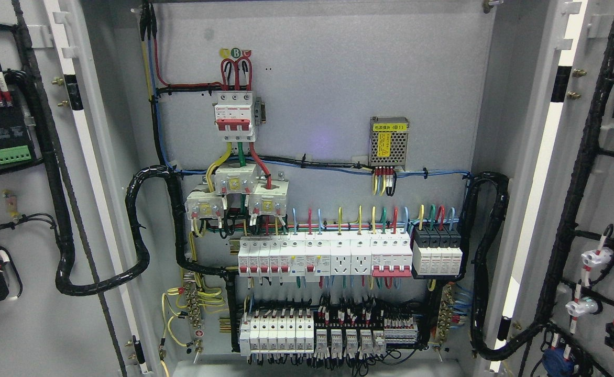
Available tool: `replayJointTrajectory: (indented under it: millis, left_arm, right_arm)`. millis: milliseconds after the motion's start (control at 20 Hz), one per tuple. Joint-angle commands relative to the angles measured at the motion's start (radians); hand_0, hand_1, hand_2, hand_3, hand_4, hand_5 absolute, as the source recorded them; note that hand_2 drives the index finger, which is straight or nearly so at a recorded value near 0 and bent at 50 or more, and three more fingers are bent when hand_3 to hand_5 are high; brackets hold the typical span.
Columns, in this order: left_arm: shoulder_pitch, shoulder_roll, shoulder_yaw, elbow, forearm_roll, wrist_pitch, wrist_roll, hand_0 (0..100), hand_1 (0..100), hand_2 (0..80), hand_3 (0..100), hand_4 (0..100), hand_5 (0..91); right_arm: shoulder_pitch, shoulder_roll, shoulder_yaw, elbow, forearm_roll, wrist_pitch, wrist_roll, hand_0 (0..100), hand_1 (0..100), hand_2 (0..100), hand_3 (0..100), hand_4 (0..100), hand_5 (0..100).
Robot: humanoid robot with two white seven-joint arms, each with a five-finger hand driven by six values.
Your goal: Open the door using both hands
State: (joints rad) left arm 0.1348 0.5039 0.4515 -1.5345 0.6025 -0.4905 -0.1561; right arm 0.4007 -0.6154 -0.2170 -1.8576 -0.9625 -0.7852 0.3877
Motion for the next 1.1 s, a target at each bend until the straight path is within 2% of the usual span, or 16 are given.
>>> replayJointTrajectory:
  millis: [0, 150, 401, 651, 751, 1052]
  left_arm:
    - [0.048, -0.024, -0.057, -0.105, 0.006, -0.025, 0.000, 0, 0, 0.0, 0, 3, 0.0]
    - [0.081, -0.027, -0.099, -0.139, 0.006, -0.062, 0.000, 0, 0, 0.0, 0, 3, 0.0]
    - [0.157, -0.041, -0.160, -0.200, 0.003, -0.066, 0.001, 0, 0, 0.0, 0, 3, 0.0]
    - [0.233, -0.057, -0.261, -0.253, -0.007, -0.074, 0.018, 0, 0, 0.0, 0, 3, 0.0]
    - [0.241, -0.073, -0.286, -0.265, -0.020, -0.076, 0.016, 0, 0, 0.0, 0, 3, 0.0]
    - [0.244, -0.082, -0.359, -0.265, -0.053, -0.122, 0.015, 0, 0, 0.0, 0, 3, 0.0]
  right_arm:
    - [0.007, 0.000, -0.002, -0.005, 0.001, -0.344, -0.004, 11, 0, 0, 0, 0, 0]
    - [0.009, -0.003, 0.005, -0.023, 0.001, -0.353, 0.000, 11, 0, 0, 0, 0, 0]
    - [0.007, -0.017, 0.025, -0.055, 0.001, -0.353, 0.007, 11, 0, 0, 0, 0, 0]
    - [0.003, -0.030, 0.056, -0.089, 0.001, -0.361, 0.008, 11, 0, 0, 0, 0, 0]
    - [0.001, -0.030, 0.057, -0.095, 0.002, -0.361, 0.013, 11, 0, 0, 0, 0, 0]
    - [0.003, -0.035, 0.109, -0.120, 0.007, -0.379, 0.019, 11, 0, 0, 0, 0, 0]
